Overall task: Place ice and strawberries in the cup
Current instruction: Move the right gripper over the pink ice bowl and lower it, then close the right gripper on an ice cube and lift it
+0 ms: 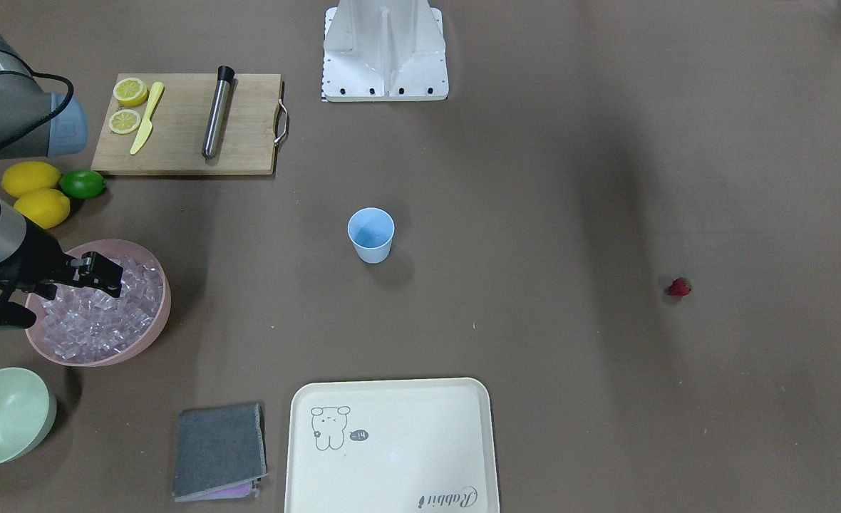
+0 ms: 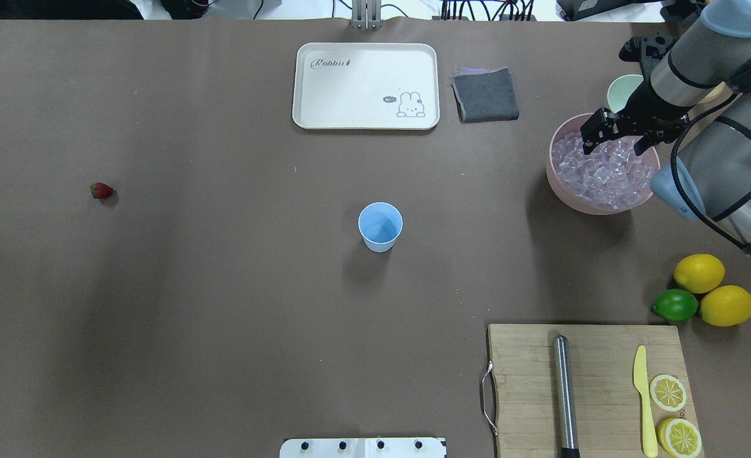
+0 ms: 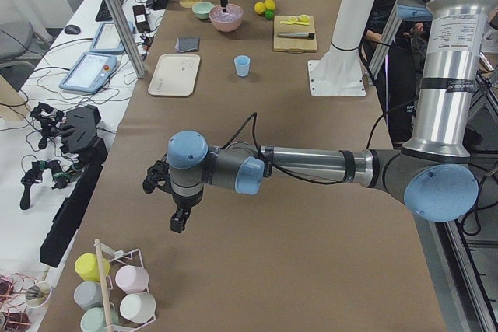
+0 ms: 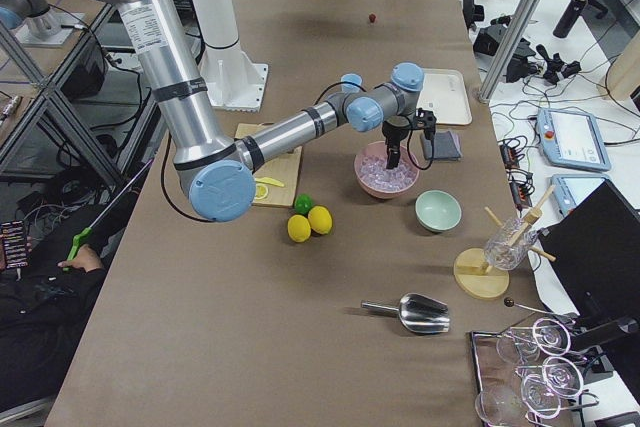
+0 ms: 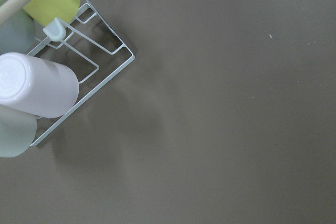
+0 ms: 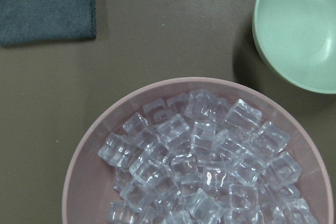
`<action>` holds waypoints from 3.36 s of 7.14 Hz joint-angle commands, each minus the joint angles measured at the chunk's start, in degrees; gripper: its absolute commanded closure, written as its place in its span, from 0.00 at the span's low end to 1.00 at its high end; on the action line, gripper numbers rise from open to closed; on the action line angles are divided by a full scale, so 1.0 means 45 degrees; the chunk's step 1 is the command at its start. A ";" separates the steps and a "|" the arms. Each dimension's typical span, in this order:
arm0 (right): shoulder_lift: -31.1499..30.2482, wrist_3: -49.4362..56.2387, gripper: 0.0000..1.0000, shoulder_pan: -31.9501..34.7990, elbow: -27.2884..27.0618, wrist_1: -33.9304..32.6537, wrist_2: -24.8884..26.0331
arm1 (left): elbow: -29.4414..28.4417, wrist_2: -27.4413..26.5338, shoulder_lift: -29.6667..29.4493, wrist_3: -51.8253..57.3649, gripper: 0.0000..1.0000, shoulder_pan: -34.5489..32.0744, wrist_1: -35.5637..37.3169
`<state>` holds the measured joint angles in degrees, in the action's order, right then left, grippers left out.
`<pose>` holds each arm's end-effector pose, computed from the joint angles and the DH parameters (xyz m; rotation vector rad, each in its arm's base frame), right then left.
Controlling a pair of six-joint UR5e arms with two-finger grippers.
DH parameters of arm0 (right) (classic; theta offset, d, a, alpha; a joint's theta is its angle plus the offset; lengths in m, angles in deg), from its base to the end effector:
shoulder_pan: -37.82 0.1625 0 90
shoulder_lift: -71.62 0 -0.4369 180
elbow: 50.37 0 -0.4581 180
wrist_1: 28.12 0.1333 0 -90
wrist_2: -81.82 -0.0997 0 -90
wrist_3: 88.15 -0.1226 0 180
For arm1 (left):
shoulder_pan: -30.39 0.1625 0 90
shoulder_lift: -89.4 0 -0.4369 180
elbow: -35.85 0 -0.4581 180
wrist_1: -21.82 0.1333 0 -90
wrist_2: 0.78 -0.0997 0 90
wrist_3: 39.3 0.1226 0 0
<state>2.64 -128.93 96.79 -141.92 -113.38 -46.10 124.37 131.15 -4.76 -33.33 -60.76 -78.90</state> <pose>-0.3177 -0.6406 0.4347 -0.0089 -0.7940 0.0034 -0.0636 -0.6063 0.6425 0.2684 0.7138 0.1656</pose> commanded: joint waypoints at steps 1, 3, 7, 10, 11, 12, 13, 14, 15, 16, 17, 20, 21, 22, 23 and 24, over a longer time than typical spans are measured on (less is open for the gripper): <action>0.0055 0.0000 0.06 -0.0291 0.0383 0.0001 0.0125 | -0.0023 0.0000 -0.0031 0.0000 0.02 0.0002 0.0000; 0.0055 0.0078 0.06 -0.0427 0.0695 0.0001 0.0126 | -0.0139 0.0000 -0.0186 0.0000 0.02 0.0060 0.0000; 0.0075 0.0040 0.06 -0.0701 0.1341 0.1212 0.0185 | -0.0237 0.0000 -0.0285 0.0000 0.02 0.0080 0.0000; 0.0075 0.0039 0.06 -0.0702 0.1224 0.1212 0.0184 | -0.0355 0.0019 -0.0285 0.0000 0.02 0.0080 0.0000; 0.0017 0.0058 0.06 -0.0702 0.1224 0.1193 0.0184 | -0.0355 0.0019 -0.0285 0.0019 0.02 0.0080 -0.0019; -0.0042 0.0078 0.06 -0.0702 0.1224 0.1212 0.0184 | -0.0355 0.0019 -0.0285 0.0000 0.02 0.0080 0.0000; -0.0042 0.0117 0.06 -0.0721 0.1224 0.1212 0.0184 | -0.0335 0.0019 -0.0285 0.0019 0.02 0.0080 -0.0019; -0.0062 0.0137 0.07 -0.0702 0.1224 0.1212 0.0146 | -0.0335 0.0019 -0.0285 0.0020 0.02 0.0080 -0.0019; -0.0062 0.0117 0.13 -0.0702 0.1205 0.1212 0.0145 | -0.0335 0.0019 -0.0285 0.0020 0.02 0.0080 -0.0019; -0.0081 0.0137 0.31 -0.0702 0.1204 0.1212 0.0145 | -0.0335 0.0019 -0.0285 0.0020 0.02 0.0080 -0.0019; -0.0101 0.0156 0.54 -0.0702 0.1204 0.1193 0.0126 | -0.0316 0.0019 -0.0285 0.0020 0.02 0.0080 -0.0019; -0.0101 0.0195 1.00 -0.0663 0.1185 0.1192 0.0009 | -0.0238 0.0019 -0.0285 0.0020 0.02 0.0080 -0.0019; -0.0120 0.0195 1.00 -0.0624 0.0992 0.1154 -0.0011 | -0.0218 0.0019 -0.0285 0.0020 0.02 0.0080 -0.0019; -0.0140 0.0195 1.00 -0.0372 0.0642 0.0941 -0.0049 | -0.0218 0.0019 -0.0285 0.0020 0.02 0.0080 -0.0019; -0.0121 0.0215 1.00 -0.0099 0.0309 0.0726 -0.0321 | -0.0179 0.0019 -0.0285 0.0000 0.02 0.0080 -0.0019; -0.0120 0.0234 1.00 0.0136 -0.0158 0.0569 -0.0343 | -0.0179 0.0019 -0.0304 0.0000 0.02 0.0080 -0.0019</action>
<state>2.08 -127.98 95.98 -140.21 -109.80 -47.11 123.50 131.24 -6.07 -33.29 -60.40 -78.99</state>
